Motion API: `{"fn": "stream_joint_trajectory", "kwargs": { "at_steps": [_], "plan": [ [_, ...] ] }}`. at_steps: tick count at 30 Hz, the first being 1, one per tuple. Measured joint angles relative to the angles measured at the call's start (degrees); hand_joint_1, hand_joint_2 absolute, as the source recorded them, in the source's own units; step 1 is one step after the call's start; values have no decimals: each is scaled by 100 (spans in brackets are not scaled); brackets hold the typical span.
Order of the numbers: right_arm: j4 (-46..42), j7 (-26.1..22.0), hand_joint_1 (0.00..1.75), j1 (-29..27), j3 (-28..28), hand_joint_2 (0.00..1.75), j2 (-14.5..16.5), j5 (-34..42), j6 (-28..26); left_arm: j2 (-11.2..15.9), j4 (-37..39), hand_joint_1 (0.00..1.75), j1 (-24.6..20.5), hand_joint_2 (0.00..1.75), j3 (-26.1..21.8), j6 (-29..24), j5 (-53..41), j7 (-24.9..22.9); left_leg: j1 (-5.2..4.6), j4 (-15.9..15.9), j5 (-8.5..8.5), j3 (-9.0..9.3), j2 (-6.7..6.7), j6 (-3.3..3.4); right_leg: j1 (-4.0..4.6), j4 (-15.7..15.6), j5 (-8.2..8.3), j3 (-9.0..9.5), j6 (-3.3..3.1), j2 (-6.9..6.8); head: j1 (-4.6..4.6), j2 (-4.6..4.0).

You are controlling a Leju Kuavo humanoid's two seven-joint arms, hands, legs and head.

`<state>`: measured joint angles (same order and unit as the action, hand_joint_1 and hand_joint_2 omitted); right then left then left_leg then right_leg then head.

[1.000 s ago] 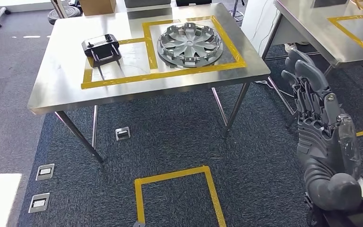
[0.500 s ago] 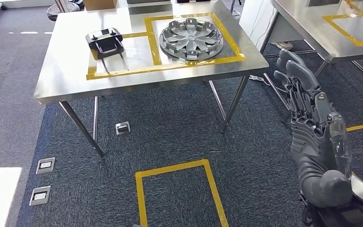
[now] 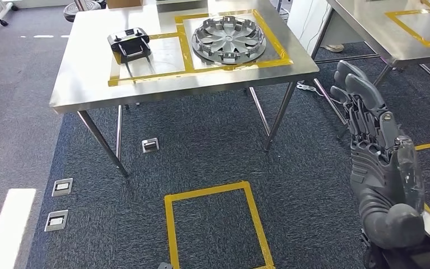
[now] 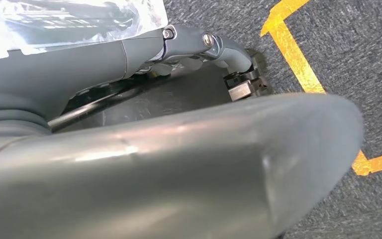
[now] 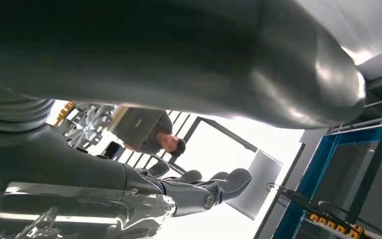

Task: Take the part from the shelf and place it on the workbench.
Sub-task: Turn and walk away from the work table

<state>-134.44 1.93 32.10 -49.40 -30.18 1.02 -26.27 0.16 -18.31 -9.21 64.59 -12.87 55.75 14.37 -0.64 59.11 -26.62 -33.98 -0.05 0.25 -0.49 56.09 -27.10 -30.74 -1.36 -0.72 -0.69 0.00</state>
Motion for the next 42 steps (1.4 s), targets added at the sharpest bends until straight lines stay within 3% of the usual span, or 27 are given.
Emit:
{"fn": "stream_joint_trajectory", "kwargs": {
  "at_steps": [3, 5, 6, 8, 10, 14, 16, 19, 20, 21, 22, 24, 26, 29, 30, 32, 34, 35, 36, 37, 40, 42],
  "plan": [
    [6, 1, 0, -10, 2, 0, 0, 7, 8, 11, -1, 0, -25, 0, -1, -2, -1, 4, 24, 882, -628, -254, -5, -93, -19, -18, 98, -90, -34, -30, 52, 0],
    [17, 2, 0, -22, -1, 0, 1, 15, 10, 18, 0, 0, -39, 0, 0, -2, 3, 3, 42, 1346, -821, -293, -4, -131, -20, 32, 131, -184, -29, -32, 67, 0],
    [23, 2, 0, -25, -1, 0, 1, 21, 10, 21, 0, 0, -36, 0, 2, -2, 5, -2, 53, 1284, -761, -188, -4, -141, -23, 68, 145, -234, -19, -26, 73, 0],
    [28, -3, 0, -28, 0, 0, 0, 30, 11, 27, 0, 0, -7, 0, 10, 1, 10, -21, 76, 667, -488, 201, -5, -142, -32, 148, 161, -322, 8, -13, 84, 0],
    [30, -16, 0, -28, 3, 0, 0, 31, 13, 26, -1, 0, 25, 0, 22, 6, 11, -37, 74, 111, -360, 455, -13, -104, -19, 225, 189, -417, 63, -2, 99, 0],
    [34, -31, 0, -33, 9, 0, -2, 31, 23, 16, -1, 0, 39, 0, 33, 4, 14, -35, 61, -46, -342, 413, -22, 79, -10, 258, 275, -545, 199, 1, 88, 0],
    [35, -31, 0, -34, 12, 0, -7, 32, 24, 10, -1, 0, 33, 0, 33, 0, 14, -33, 83, -77, -254, 377, -11, 166, -20, 506, 44, -650, 254, 15, 56, 0],
    [42, -32, 0, -54, 9, 0, -11, 41, 25, 10, -1, 0, 22, 0, 33, -4, 14, -28, 73, -77, -138, 254, 1, 217, -34, 1541, -573, -999, 308, 22, -5, 0],
    [48, -32, 0, -65, 8, 0, -11, 44, 26, 10, -1, 0, 19, 0, 33, -4, 14, -25, 65, -75, -107, 214, 2, 220, -36, 1766, -651, -1042, 311, 23, -13, 0],
    [54, -32, 0, -73, 7, 0, -11, 44, 26, 10, -1, 0, 16, 0, 33, -4, 14, -22, 58, -74, -80, 183, 2, 218, -35, 1774, -621, -983, 305, 23, -18, 0],
    [60, -31, 0, -78, 7, 0, -11, 44, 26, 9, -1, 0, 13, 0, 33, -4, 14, -19, 53, -74, -58, 161, 1, 212, -33, 1570, -504, -823, 290, 23, -24, 0],
    [68, -33, 0, -79, 8, 0, -11, 44, 26, 5, -1, 0, 8, 0, 33, -4, 16, -12, 39, -73, -23, 135, -1, 185, -18, 798, -216, -337, 237, 23, -31, 0],
    [70, -39, 0, -78, 10, 0, -11, 45, 29, 2, -1, 0, 1, 0, 33, -11, 32, -8, 22, -61, 18, 97, 0, 129, 7, 246, -107, -50, 181, 24, -30, 0],
    [73, -48, 0, -91, 14, 0, -13, 46, 38, 4, -1, 0, -8, 0, 33, -32, 76, -3, 20, -48, 63, 47, 1, 26, 9, 137, -73, -61, 106, 18, -22, 0],
    [73, -50, 0, -94, 14, 0, -13, 46, 42, 7, -1, 0, -9, 0, 33, -34, 86, -2, 21, -5, 6, 32, 0, -6, -5, 118, -38, -72, 74, 10, -14, 0],
    [74, -54, 0, -99, 15, 0, -13, 46, 50, 13, -1, 0, -17, 0, 33, -37, 97, 6, 29, 371, -337, -78, -4, -68, -30, 82, 39, -114, 17, -13, 20, 0],
    [76, -55, 0, -113, 13, 0, -13, 46, 60, 15, -1, 0, -37, 0, 33, -43, 101, 14, 40, 1059, -792, -249, -4, -118, -22, 86, 101, -195, -10, -26, 57, 0],
    [78, -55, 0, -121, 11, 0, -13, 46, 63, 16, -1, 0, -45, 0, 33, -47, 101, 14, 44, 1322, -923, -282, -4, -132, -18, 96, 134, -246, -11, -26, 67, 0],
    [80, -55, 0, -126, 10, 0, -13, 46, 67, 18, -1, 0, -45, 0, 33, -48, 104, 11, 46, 1405, -945, -232, -4, -137, -16, 110, 167, -301, -7, -23, 72, 0],
    [82, -55, 0, -129, 9, 0, -13, 46, 69, 18, -1, 0, -37, 0, 34, -49, 107, 7, 48, 1272, -864, -89, -4, -135, -16, 133, 196, -359, 1, -16, 77, 0],
    [81, -57, 0, -133, 12, 0, -13, 46, 74, 17, -1, 0, 13, 0, 39, -41, 114, -8, 47, 213, -523, 541, -6, -83, -9, 228, 265, -508, 60, 0, 98, 0],
    [81, -63, 0, -135, 14, 0, -13, 46, 77, 14, -1, 0, 36, 0, 42, -33, 115, -8, 30, -80, -517, 636, -10, -13, 5, 259, 327, -578, 120, -4, 98, 0]
  ]
}}
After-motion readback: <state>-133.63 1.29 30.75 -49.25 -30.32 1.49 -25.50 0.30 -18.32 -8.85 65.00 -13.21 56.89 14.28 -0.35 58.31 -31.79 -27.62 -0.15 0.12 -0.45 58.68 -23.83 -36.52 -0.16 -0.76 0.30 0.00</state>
